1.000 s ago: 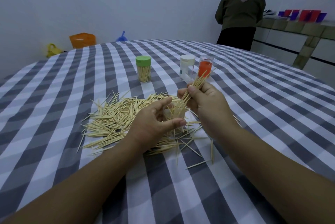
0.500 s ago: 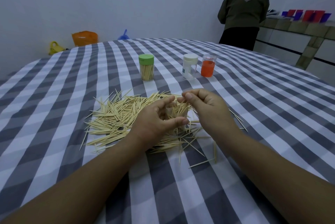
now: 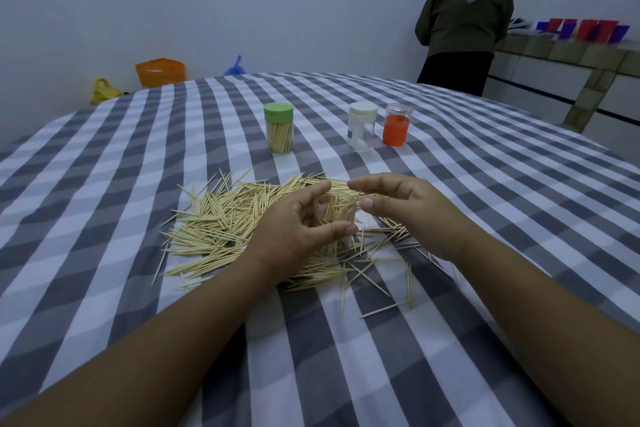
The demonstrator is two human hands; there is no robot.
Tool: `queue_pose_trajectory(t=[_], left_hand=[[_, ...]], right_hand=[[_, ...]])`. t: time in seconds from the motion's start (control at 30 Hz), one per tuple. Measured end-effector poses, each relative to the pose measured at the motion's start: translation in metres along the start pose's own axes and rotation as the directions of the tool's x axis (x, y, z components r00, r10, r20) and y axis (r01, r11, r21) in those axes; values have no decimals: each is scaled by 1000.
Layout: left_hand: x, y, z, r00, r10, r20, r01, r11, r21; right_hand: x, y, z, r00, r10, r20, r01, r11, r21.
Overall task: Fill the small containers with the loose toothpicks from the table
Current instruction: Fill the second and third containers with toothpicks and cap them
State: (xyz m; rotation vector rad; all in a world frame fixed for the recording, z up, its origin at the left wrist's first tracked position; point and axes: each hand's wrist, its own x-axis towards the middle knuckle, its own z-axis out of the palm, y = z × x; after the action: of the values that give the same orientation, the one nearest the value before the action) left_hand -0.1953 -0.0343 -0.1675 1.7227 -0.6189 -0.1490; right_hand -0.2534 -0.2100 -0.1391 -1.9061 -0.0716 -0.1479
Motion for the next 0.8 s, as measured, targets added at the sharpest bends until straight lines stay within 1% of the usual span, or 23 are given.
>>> queue_pose_trajectory(t=[0.07, 0.17, 0.33, 0.4, 0.5, 0.53, 0.6, 0.7, 0.8], left_hand=[[0, 0, 0, 1000, 3, 1, -3, 1000, -5], [-1, 1, 0, 1000, 4, 7, -4, 1000, -19], [-1, -1, -1, 1000, 13, 4, -13, 1000, -16], [-1, 0, -1, 1000, 15, 0, -15, 1000, -9], [-1, 1, 0, 1000, 19, -4, -19, 1000, -3], [-1, 0, 0, 1000, 18, -4, -18, 1000, -1], [-1, 0, 0, 1000, 18, -6, -18, 1000, 6], [0, -1, 0, 999, 22, -30, -21, 1000, 18], [1, -2, -2, 997, 24, -67, -23, 1000, 22]], right_hand=[[1, 3, -5, 999, 14, 29, -13, 999, -36], [4, 6, -3, 999, -28, -20, 25, 995, -99], [4, 5, 8, 995, -80, -56, 77, 995, -60], [4, 6, 13, 989, -98, -110, 89, 993, -80], [7, 10, 19, 958, -122, -259, 100, 990, -97], [8, 11, 21, 950, -125, -285, 105, 991, -82], [9, 11, 23, 950, -130, -285, 114, 991, -73], [8, 11, 21, 958, -68, -277, 60, 998, -34], [12, 14, 13, 943, 9, -333, -8, 1000, 3]])
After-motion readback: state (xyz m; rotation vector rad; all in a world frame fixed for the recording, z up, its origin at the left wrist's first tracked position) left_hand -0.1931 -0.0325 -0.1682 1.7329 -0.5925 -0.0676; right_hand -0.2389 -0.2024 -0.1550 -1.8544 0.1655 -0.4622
